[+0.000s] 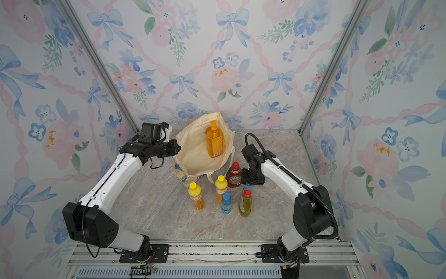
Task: Pack dish soap into the shopping bag
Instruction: Pick up the bottle of dish soap at the center of the board.
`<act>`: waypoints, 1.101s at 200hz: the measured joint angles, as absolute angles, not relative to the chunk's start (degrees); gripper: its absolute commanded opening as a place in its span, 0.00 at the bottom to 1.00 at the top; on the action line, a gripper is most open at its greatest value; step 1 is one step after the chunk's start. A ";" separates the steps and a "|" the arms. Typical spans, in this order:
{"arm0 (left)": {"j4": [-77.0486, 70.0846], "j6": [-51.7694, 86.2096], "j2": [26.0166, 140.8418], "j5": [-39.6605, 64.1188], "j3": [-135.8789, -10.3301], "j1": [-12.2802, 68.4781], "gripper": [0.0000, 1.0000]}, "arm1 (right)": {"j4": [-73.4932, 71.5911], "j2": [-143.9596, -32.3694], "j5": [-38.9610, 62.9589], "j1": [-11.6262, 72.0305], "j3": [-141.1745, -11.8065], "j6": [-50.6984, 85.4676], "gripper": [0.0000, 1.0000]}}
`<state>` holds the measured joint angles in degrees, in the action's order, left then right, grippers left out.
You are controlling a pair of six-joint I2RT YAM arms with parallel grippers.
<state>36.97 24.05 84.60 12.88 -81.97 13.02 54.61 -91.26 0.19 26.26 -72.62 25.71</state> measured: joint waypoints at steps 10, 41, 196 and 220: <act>36.97 24.05 84.60 12.88 -82.00 13.02 0.00 | 54.59 -91.26 0.10 26.35 -72.62 25.78 0.51; 36.97 24.05 85.14 12.91 -82.48 13.02 0.00 | 55.09 -91.26 -1.08 26.44 -72.62 25.80 0.40; 36.99 24.01 85.80 13.52 -83.13 13.06 0.00 | 70.52 -87.48 -19.33 26.85 -106.65 18.94 0.00; 36.97 24.01 85.93 13.67 -83.15 13.23 0.00 | 70.83 -88.42 -19.70 27.64 -116.66 16.23 0.00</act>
